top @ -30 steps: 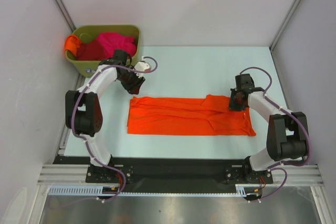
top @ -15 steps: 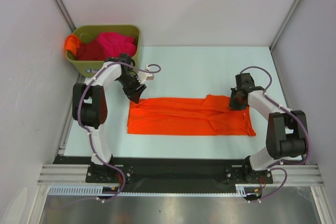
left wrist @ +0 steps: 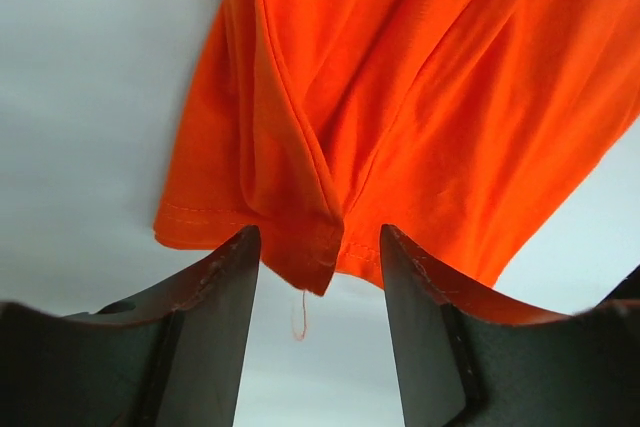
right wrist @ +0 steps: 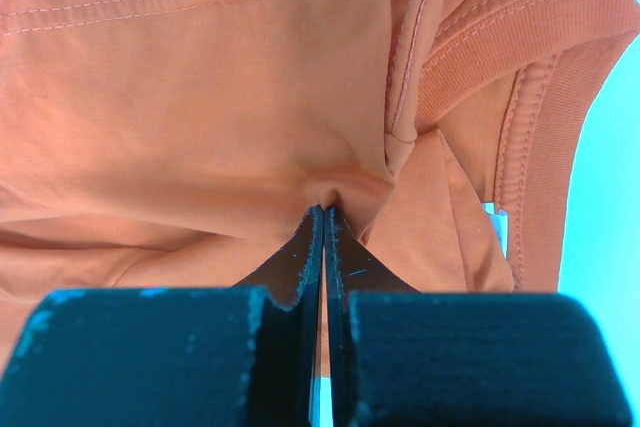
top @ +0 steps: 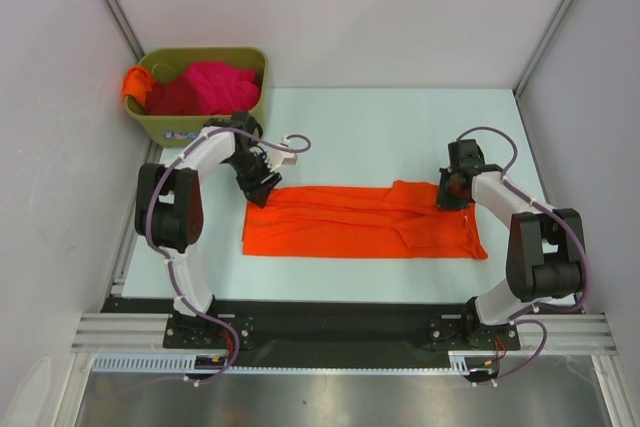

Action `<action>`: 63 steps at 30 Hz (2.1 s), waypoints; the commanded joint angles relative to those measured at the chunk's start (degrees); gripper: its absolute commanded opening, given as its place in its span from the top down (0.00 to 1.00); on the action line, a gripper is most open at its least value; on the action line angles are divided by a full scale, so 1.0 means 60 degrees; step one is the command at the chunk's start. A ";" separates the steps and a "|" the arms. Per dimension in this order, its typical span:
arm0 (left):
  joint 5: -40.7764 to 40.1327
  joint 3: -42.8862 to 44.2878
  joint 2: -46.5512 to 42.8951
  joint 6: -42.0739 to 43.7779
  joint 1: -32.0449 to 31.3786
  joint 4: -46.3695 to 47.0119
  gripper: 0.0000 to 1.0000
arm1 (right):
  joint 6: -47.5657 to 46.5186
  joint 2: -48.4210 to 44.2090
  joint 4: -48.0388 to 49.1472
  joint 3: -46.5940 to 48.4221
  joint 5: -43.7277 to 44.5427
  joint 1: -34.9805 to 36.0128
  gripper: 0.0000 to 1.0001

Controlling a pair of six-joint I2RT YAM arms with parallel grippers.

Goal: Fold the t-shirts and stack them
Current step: Fold the tshirt

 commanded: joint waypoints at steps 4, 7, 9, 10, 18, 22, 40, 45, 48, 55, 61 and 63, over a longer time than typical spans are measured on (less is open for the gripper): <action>-0.1431 -0.0503 -0.0428 0.0132 -0.0132 0.1464 0.65 | -0.0172 0.0127 0.0123 0.0441 0.0088 -0.0052 1.00; -0.1228 -0.0312 -0.0413 0.0029 -0.0132 0.1436 0.95 | -0.0172 0.0127 0.0167 0.0514 0.0132 -0.0066 1.00; -0.1329 -0.0209 -0.0501 -0.0147 -0.0132 0.1713 1.00 | -0.0274 0.0156 0.0240 0.0674 0.0146 -0.0124 1.00; -0.1576 -0.0166 -0.0516 -0.0249 -0.0132 0.2121 1.00 | -0.0289 0.0316 0.0313 0.0820 0.0147 -0.0183 1.00; -0.3510 0.0127 -0.0472 -0.1230 -0.0118 0.4906 1.00 | -0.0685 0.2293 0.0300 0.3908 0.0219 -0.0667 1.00; -0.4127 0.0099 -0.0414 -0.1436 -0.0118 0.5639 1.00 | -0.0758 0.3319 0.0051 0.5608 0.0191 -0.0770 1.00; -0.2590 -0.1979 -0.1482 -0.0105 0.0000 0.4601 1.00 | 0.0075 0.0731 -0.0170 0.1824 0.0205 -0.0565 1.00; -0.2340 -0.2538 -0.1688 0.0131 -0.0015 0.4395 0.97 | 0.0355 0.0201 0.0094 0.0720 0.0059 -0.0550 1.00; -0.2457 -0.2845 -0.1673 0.0277 -0.0015 0.4497 0.96 | 0.0399 0.0171 0.0109 0.0500 0.0058 -0.0520 1.00; -0.2590 -0.2861 -0.1878 0.0380 0.0000 0.4469 0.95 | 0.0443 -0.0224 -0.0243 0.0529 0.0278 -0.0462 1.00; -0.2443 -0.3007 -0.1849 0.0409 -0.0015 0.4337 0.89 | 0.0794 0.0068 -0.0184 0.0177 0.0059 -0.0330 0.98; -0.2355 -0.2935 -0.1864 0.0439 -0.0015 0.4103 0.84 | 0.0824 0.0040 -0.0301 0.0191 0.0102 -0.0403 0.77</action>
